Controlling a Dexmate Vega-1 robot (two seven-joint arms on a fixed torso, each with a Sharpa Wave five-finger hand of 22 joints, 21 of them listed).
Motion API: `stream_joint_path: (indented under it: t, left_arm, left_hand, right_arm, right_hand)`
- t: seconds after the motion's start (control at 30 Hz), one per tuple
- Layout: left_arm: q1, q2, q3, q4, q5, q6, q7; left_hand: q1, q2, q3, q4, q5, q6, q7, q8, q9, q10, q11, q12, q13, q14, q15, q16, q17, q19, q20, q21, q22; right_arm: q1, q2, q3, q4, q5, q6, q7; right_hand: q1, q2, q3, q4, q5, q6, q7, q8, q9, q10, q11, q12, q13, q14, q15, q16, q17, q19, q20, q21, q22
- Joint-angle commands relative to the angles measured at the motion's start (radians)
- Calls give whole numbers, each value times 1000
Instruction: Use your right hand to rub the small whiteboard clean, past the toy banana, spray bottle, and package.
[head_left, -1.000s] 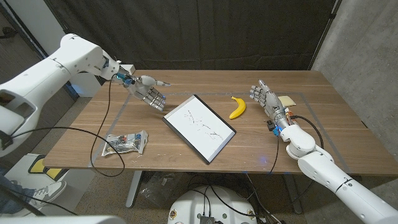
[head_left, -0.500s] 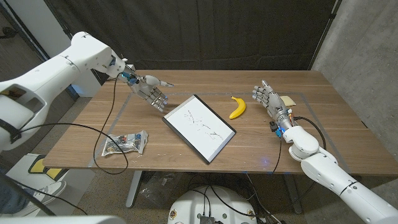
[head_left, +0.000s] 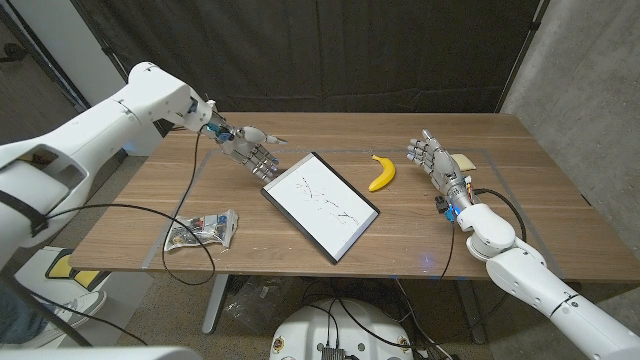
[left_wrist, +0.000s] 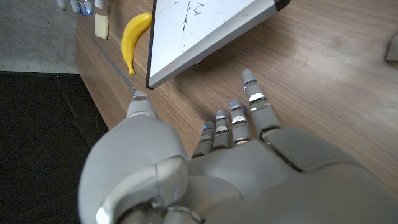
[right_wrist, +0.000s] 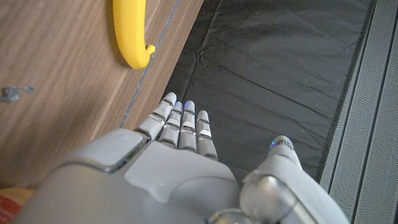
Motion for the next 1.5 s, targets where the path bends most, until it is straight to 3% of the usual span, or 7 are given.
stream_joint_path:
  t: [0.03, 0.23, 0.6, 1.5]
  left_arm:
    - [4, -8, 5, -15, -11, 2, -7]
    - [-51, -11, 75, 15, 29, 11, -80]
    - [-76, -54, 124, 47, 83, -27, -111]
    - [-74, -113, 152, 67, 114, -42, -121]
  left_hand:
    - [28, -7, 12, -12, 2, -11, 77, -1, 3, -1, 1, 5, 4, 10, -5, 6, 1, 16, -4, 11, 3]
    - [35, -10, 15, -16, 1, -18, 80, -3, 3, -6, 6, 3, 4, 12, -2, 6, 0, 30, -4, 16, 4]
    - [36, -13, 16, -17, 0, -26, 82, -4, 3, -9, 7, 3, 5, 8, -2, 5, 1, 45, -2, 21, 4]
    - [68, -17, 33, -34, -2, 2, 81, 9, 3, 24, -6, 16, 6, 60, -20, 17, 1, 108, -3, 32, 3]
  right_arm:
    - [4, -6, -2, -7, -2, -15, 6]
    - [7, -6, -3, -13, -7, -25, -3]
    - [-11, -2, 10, -19, -14, 1, -17]
    - [-28, -1, 19, -21, -9, 4, -15]
  right_hand:
    - [8, 0, 4, -2, -2, 2, -8, 4, 4, 11, 0, 5, 1, 10, 0, -1, 2, 6, 8, -4, 2]
    - [9, 1, 4, -3, -3, 4, -8, 5, 4, 11, 1, 5, 1, 11, 1, -1, 3, 6, 9, -4, 2]
    - [10, 1, 4, -4, -3, 4, -7, 5, 4, 12, 2, 5, 1, 11, 2, -2, 3, 6, 11, -5, 2]
    - [11, 1, 3, -5, -4, 7, -6, 5, 4, 19, -2, 6, 1, 17, -2, -1, 3, 6, 12, -6, 3]
